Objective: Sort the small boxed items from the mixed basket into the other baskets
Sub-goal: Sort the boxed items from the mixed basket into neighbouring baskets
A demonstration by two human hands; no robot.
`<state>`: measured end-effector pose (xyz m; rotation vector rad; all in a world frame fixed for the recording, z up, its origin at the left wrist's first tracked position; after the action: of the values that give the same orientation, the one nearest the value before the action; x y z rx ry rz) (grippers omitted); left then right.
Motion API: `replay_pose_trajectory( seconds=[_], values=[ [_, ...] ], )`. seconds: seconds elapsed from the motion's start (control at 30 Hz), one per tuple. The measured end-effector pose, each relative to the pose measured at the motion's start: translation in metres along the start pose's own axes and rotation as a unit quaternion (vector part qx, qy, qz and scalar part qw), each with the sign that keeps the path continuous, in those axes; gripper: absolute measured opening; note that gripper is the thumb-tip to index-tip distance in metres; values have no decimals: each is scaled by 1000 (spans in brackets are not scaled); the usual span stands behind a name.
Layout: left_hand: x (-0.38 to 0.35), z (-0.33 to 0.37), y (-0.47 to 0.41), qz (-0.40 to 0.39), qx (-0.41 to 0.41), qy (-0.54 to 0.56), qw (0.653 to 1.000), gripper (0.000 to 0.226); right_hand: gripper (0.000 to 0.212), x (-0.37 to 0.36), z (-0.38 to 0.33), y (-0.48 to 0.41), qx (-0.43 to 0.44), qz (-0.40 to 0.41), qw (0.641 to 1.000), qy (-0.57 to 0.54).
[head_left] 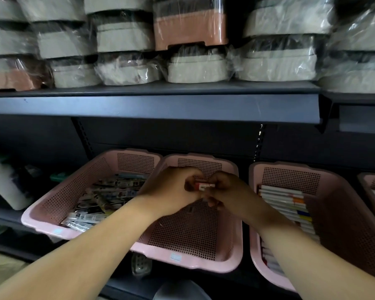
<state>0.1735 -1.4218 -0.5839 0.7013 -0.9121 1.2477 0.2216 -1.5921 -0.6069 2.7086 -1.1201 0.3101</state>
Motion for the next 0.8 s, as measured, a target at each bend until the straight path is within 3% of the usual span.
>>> replay_pose_trajectory(
  seconds=[0.1, 0.23, 0.4, 0.5, 0.57, 0.63, 0.7, 0.8],
  values=[
    [4, -4, -3, 69, 24, 81, 994, 23, 11, -3, -2, -2, 6, 8, 999, -53],
    [4, -3, -5, 120, 47, 157, 979, 23, 18, -6, 0, -7, 11, 62, 996, 67],
    [-10, 7, -5, 100, 93, 184, 973, 19, 21, -10, -2, -4, 54, 138, 981, 128],
    [-9, 13, -4, 106, 66, 194, 973, 12, 24, -15, -1, -4, 67, 130, 976, 159],
    [-6, 12, -2, 91, 47, 199, 975, 20, 26, -16, 0, -5, 59, 96, 978, 178],
    [-2, 4, -1, 81, 44, 143, 985, 18, 29, -12, 1, -5, 43, 59, 977, 202],
    [-2, -10, 0, 40, 46, 18, 998, 25, 26, -4, 0, -3, 28, 52, 975, 214],
    [-8, -27, 4, -103, 38, -138, 984, 24, 18, 15, 2, 1, 15, 75, 976, 203]
  ],
)
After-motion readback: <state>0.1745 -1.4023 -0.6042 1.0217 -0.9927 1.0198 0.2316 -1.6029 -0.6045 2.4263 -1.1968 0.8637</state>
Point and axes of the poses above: each hand's wrist, its own y-axis away from the middle knuckle, its own x-axis out of the back of the hand, z = x × y, the point moved 3 cm from there along -y, towards the middle knuckle, and after that the axes turned 14 degrees about -z, right-handed, at the moved point
